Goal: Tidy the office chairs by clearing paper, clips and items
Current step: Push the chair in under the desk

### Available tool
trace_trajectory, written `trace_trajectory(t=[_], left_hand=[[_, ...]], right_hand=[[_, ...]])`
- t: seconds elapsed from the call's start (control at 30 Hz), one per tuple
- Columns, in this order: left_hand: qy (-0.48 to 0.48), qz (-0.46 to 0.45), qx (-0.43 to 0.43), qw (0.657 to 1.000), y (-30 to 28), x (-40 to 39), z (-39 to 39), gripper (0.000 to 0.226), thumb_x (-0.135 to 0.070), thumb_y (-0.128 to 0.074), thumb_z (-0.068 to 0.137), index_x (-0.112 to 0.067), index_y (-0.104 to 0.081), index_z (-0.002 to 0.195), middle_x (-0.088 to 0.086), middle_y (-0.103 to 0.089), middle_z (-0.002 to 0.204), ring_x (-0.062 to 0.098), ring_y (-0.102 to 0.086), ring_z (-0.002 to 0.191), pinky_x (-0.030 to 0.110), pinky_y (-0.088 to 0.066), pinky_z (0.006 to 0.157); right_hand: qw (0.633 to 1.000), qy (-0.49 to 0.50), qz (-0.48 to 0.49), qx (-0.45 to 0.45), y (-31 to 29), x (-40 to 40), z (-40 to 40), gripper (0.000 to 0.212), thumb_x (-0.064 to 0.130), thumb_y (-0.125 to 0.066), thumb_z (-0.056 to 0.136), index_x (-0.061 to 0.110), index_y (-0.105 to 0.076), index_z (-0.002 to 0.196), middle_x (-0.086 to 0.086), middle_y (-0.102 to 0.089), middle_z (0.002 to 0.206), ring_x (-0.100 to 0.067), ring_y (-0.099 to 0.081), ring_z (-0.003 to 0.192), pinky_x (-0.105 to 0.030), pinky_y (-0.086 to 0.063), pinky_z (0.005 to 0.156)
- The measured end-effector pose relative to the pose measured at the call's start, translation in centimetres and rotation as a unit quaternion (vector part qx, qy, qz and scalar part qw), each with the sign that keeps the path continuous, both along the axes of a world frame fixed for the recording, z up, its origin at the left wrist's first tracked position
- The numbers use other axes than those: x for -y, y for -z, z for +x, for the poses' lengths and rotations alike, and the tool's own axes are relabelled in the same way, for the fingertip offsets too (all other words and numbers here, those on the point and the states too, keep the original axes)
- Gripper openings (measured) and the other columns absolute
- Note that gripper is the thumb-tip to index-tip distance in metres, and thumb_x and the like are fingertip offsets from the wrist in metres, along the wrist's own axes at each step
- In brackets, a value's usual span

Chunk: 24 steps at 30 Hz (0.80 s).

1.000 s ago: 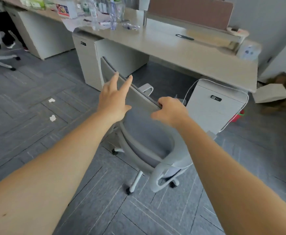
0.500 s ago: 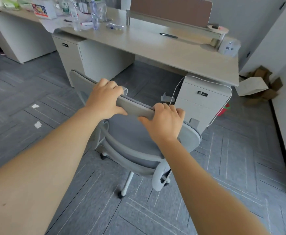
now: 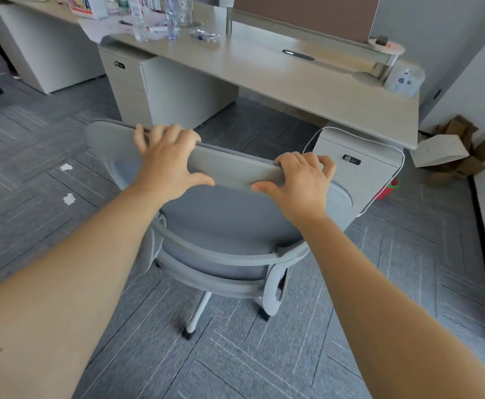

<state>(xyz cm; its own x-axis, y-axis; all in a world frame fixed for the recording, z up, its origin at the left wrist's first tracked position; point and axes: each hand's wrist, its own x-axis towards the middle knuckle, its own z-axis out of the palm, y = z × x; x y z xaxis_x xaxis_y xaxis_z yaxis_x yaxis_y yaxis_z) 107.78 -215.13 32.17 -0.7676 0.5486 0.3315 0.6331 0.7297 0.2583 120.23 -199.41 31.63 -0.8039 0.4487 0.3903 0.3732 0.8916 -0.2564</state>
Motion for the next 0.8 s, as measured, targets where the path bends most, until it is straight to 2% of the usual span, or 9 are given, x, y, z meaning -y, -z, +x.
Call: trace_trajectory(t=[0.1, 0.2, 0.4, 0.6, 0.8], left_hand=[[0.011, 0.001, -0.003, 1.000, 0.0, -1.1, -1.0, 0.077, -0.044, -0.080, 0.058, -0.004, -0.053, 0.119, 0.016, -0.054, 0.119, 0.034, -0.037, 0.122, 0.046, -0.008, 0.112], [0.029, -0.004, -0.022, 0.999, 0.0, -1.6, -2.8, 0.076, -0.046, -0.079, 0.057, -0.003, -0.055, 0.115, 0.017, -0.057, 0.113, 0.033, -0.043, 0.115, 0.034, -0.015, 0.097], [0.049, -0.027, -0.046, 0.997, 0.0, -3.6, -7.9, 0.070, -0.053, -0.076, 0.059, -0.002, -0.057, 0.104, 0.015, -0.063, 0.103, 0.031, -0.051, 0.106, 0.032, -0.018, 0.090], [0.086, 0.003, -0.046, 0.995, 0.5, -6.3, -15.4, 0.070, -0.051, -0.077, 0.058, 0.000, -0.058, 0.102, 0.018, -0.064, 0.101, 0.034, -0.051, 0.103, 0.035, -0.020, 0.089], [0.106, -0.002, -0.041, 0.993, 0.6, -7.0, -24.6, 0.068, -0.050, -0.077, 0.059, 0.000, -0.057, 0.102, 0.017, -0.063, 0.101, 0.033, -0.051, 0.102, 0.033, -0.019, 0.088]], right_hand=[[1.000, -0.001, 0.000, 0.013, 0.0, -0.9, -0.9, 0.054, 0.052, -0.064, 0.076, 0.008, -0.059, 0.107, -0.006, -0.064, 0.109, -0.028, -0.047, 0.111, -0.030, -0.009, 0.093], [1.000, 0.003, 0.001, 0.028, 0.2, -1.2, -2.4, 0.054, 0.051, -0.062, 0.079, 0.009, -0.056, 0.113, -0.007, -0.061, 0.115, -0.028, -0.045, 0.113, -0.032, -0.011, 0.090], [0.999, 0.020, -0.034, 0.031, 0.5, -2.7, -7.2, 0.051, 0.046, -0.064, 0.080, 0.010, -0.055, 0.115, -0.006, -0.057, 0.117, -0.028, -0.042, 0.113, -0.032, -0.013, 0.088], [0.995, 0.063, -0.073, 0.018, 0.5, -4.7, -14.3, 0.053, 0.043, -0.067, 0.078, 0.009, -0.055, 0.117, -0.007, -0.056, 0.121, -0.028, -0.040, 0.115, -0.030, -0.014, 0.096], [0.993, 0.093, -0.078, 0.002, 0.9, -4.5, -22.7, 0.051, 0.043, -0.068, 0.077, 0.009, -0.057, 0.114, -0.006, -0.058, 0.118, -0.028, -0.042, 0.113, -0.029, -0.013, 0.090]])
